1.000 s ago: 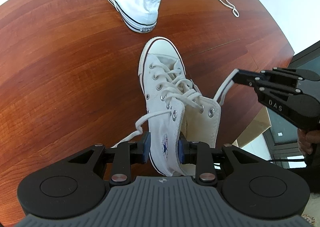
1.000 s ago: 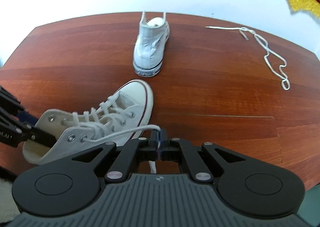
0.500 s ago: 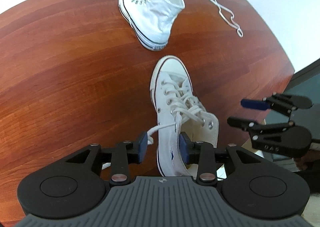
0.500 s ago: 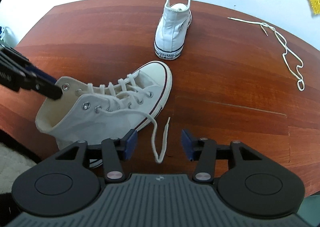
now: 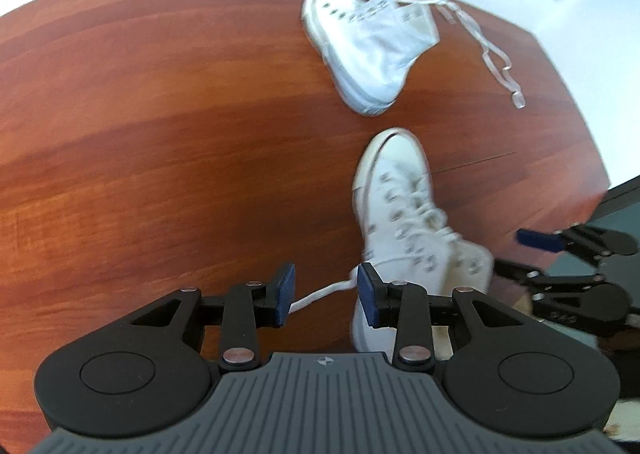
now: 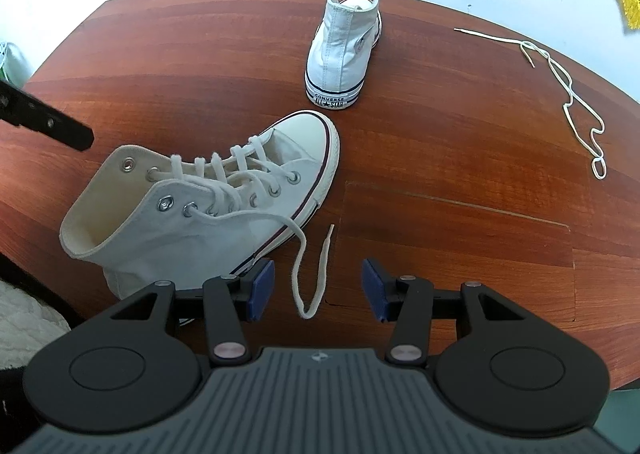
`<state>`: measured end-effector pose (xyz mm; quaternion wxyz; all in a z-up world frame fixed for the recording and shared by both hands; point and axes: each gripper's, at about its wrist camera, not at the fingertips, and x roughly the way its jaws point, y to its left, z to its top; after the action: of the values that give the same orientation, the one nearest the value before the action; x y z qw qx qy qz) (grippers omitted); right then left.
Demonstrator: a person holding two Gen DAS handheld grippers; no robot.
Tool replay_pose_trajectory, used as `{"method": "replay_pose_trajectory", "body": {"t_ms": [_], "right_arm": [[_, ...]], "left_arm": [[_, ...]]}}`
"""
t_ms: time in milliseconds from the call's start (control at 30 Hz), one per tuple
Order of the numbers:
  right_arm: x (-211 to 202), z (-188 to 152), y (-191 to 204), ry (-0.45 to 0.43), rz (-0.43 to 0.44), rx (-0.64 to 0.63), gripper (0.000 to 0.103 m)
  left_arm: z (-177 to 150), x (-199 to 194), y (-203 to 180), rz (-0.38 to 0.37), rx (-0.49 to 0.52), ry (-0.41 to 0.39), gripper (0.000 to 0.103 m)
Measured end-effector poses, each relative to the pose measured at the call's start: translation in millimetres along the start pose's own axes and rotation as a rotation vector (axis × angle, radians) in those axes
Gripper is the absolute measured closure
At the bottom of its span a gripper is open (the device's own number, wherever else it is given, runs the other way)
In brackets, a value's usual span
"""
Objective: Lace up shoes with both hands
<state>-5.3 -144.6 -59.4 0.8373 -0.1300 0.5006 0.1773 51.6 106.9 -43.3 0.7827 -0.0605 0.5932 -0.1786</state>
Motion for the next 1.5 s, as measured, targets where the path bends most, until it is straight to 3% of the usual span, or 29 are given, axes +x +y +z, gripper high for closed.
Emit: {"method": "replay_pose_trajectory", "body": {"t_ms": [200, 833, 1133, 1500], "right_arm": [[0.1, -0.5, -0.2, 0.008, -0.005, -0.003, 0.053], [2.0, 7.1, -10.8, 0.008, 0.026, -0.108, 0.053], [-0.5, 6.5, -29.7, -0.012, 0.027, -0.137, 0.053], [-2.0, 4.6, -46.1, -0.031, 0.021, -0.11, 0.053]], "left_arm": [[-14.7, 17.5, 22.6, 0.002, -0.164, 0.056, 0.066], [-52.9, 52.5, 64.1, 0.035, -0.84, 0.077, 0.066], [-56.2, 61.6, 58.6, 0.103, -0.967, 0.028, 0.067], [-50.7, 62.5, 48.7, 0.154, -0.945, 0.033, 0.07]]}}
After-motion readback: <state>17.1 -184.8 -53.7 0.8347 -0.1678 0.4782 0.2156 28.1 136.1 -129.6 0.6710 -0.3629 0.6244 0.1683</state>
